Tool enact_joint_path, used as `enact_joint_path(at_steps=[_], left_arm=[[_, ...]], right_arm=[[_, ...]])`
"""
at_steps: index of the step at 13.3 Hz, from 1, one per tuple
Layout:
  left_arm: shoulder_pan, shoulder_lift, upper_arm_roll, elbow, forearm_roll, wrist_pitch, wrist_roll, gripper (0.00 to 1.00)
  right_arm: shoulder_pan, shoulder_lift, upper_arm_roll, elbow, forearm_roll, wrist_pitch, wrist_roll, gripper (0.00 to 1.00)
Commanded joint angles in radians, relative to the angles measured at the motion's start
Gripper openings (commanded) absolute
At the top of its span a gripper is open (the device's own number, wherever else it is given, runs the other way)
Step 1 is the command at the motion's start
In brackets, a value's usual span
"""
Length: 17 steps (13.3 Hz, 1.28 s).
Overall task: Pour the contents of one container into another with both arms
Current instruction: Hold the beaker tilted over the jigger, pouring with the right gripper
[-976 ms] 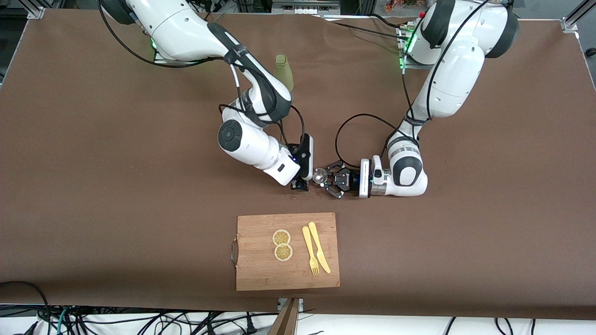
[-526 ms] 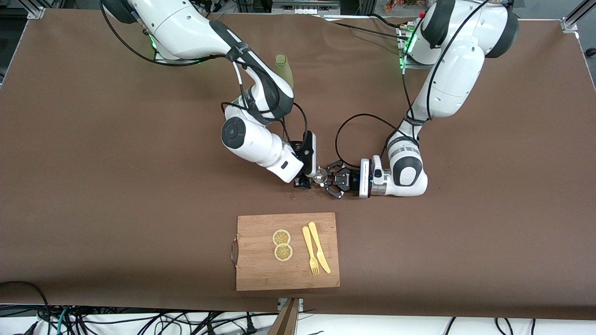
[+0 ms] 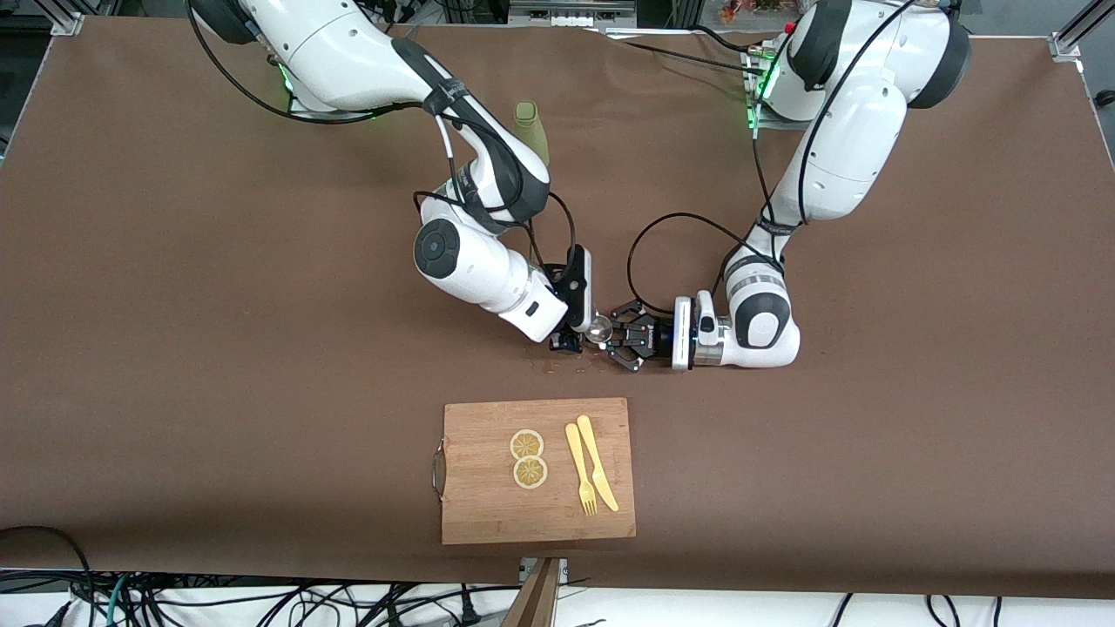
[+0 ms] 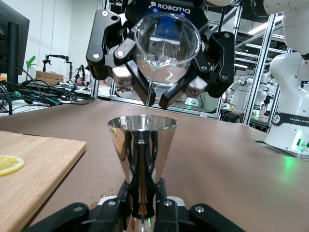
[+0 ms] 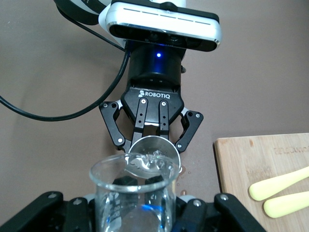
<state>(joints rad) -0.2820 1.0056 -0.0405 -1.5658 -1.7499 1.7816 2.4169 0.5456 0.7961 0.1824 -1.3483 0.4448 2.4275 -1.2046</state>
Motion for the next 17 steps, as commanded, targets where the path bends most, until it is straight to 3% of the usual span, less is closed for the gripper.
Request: enact_joint_path(at_steps=[1, 4, 7, 17], left_arm=[[-0.006, -0.035, 0.004, -0.037, -0.020, 0.013, 0.051, 0.00], [-0.006, -0.035, 0.004, -0.037, -0.020, 0.013, 0.051, 0.00], [-0.006, -0.036, 0.004, -0.037, -0.020, 0.013, 0.051, 0.00], [-0.003, -0.047, 0.008, -0.040, -0.020, -0.011, 0.051, 0.00]], right_arm=[[-0.006, -0.011, 0.006, 0.000, 0.000, -0.007, 0.016, 0.00], [-0.015, -0.012, 0.034, 0.000, 0.011, -0.004, 0.016, 0.00], [-0.016, -0.012, 0.035, -0.002, 0.138, -0.005, -0.009, 0.00], [-0.079, -0.075, 0.035, -0.008, 0.304, -0.051, -0.070, 0.00]])
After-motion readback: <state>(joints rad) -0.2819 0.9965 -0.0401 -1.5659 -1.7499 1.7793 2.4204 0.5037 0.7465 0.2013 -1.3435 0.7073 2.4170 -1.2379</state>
